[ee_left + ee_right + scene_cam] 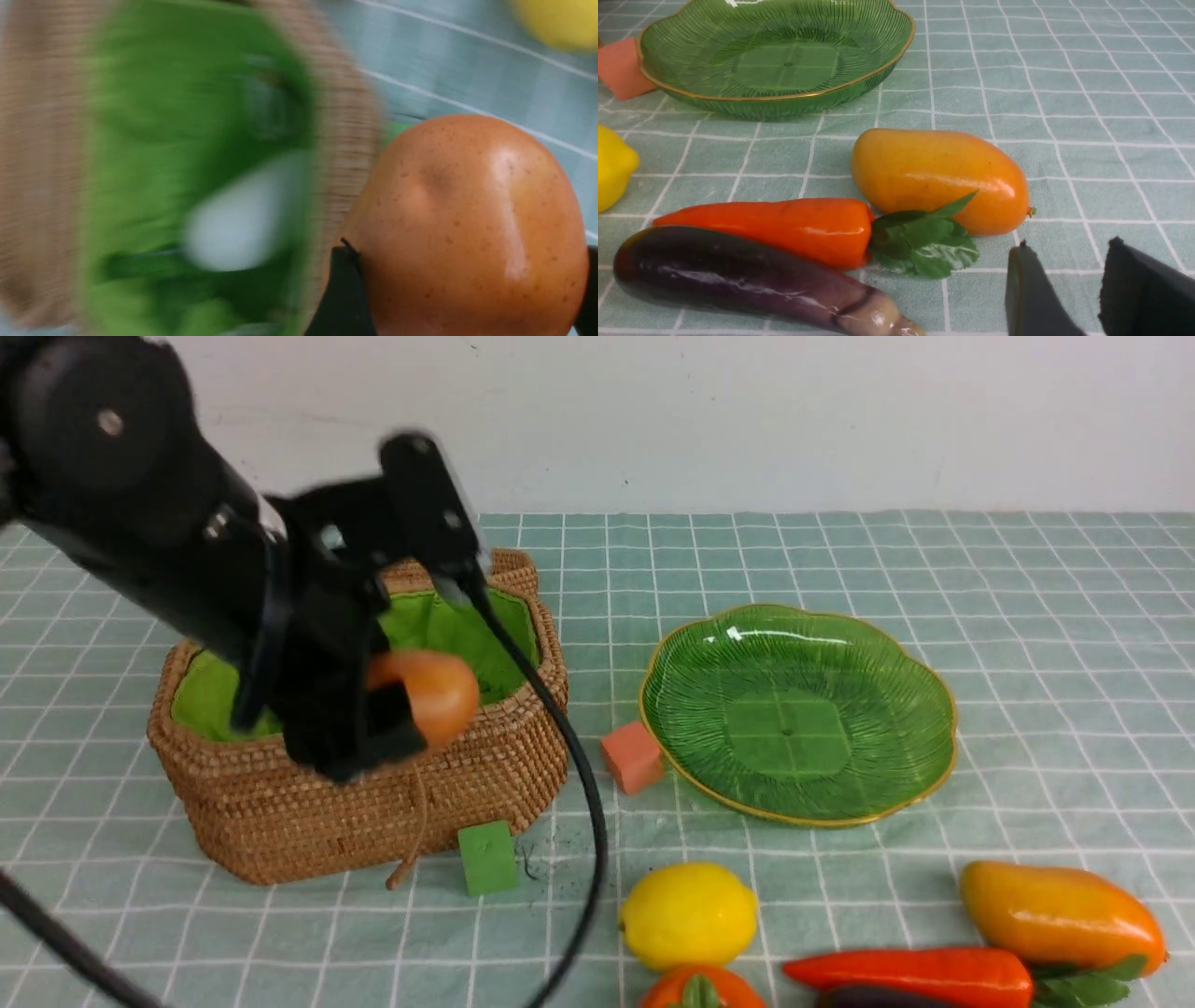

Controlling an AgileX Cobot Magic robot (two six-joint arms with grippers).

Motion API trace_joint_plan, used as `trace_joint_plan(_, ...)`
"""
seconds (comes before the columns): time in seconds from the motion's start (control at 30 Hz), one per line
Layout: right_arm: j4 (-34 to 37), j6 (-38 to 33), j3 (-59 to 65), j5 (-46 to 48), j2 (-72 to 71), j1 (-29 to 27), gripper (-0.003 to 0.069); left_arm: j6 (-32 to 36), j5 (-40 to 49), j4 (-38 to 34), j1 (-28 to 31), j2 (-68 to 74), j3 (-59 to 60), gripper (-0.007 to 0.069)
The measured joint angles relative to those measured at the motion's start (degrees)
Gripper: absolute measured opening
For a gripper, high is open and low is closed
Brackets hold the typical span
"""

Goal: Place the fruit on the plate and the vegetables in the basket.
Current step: Grab a potato with your left arm and place it in the basket on the left, then grab a lemon with your left arm and place it on the plate on the right

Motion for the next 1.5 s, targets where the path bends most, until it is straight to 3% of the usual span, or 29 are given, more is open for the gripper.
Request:
trace_joint_plan(0.17,0.0,0.0,0.0,0.0,0.0,0.0,0.0242,-0.1,-13.2,-1.7,7.4,3.0,-0.8,0.0549)
trace_joint_plan(0.27,0.0,0.0,0.0,0.0,0.0,0.0,0.0242,-0.1,-17.1,-2.0,8.7,6.8,-0.8,0.0549)
trace_joint_plan(0.57,0.0,0.0,0.0,0.0,0.0,0.0,0.0242,0.1,-18.2,-1.8,8.7,14.3,-0.8,0.0549)
trace_joint_plan(0.73,0.0,0.0,0.0,0.0,0.0,0.0,0.0242,0.1,-17.3,-1.8,8.7,13.6,-0.8,0.0658)
trace_joint_plan(0.8,0.0,0.0,0.0,0.0,0.0,0.0,0.0242,0.1,-16.1,-1.8,8.7,13.1,-0.8,0.0666)
trace_joint_plan(1.07,0.0,0.0,0.0,0.0,0.0,0.0,0.0242,0.0,-5.6,-4.9,8.4,6.9,-0.8,0.0622)
trace_joint_plan(1.23,0.0,0.0,0.0,0.0,0.0,0.0,0.0242,-2.1,2.6,-15.9,4.3,4.5,-0.8,0.0573)
trace_joint_plan(1.33,0.0,0.0,0.0,0.0,0.0,0.0,0.0242,-10.1,4.1,-23.5,-3.0,5.3,-0.8,0.0561)
trace_joint_plan(1.4,0.0,0.0,0.0,0.0,0.0,0.0,0.0242,-12.9,4.0,-23.2,-5.6,6.0,-0.8,0.056)
trace_joint_plan(1.5,0.0,0.0,0.0,0.0,0.0,0.0,0.0242,-19.6,1.3,-16.3,-12.8,9.7,-0.8,0.0564)
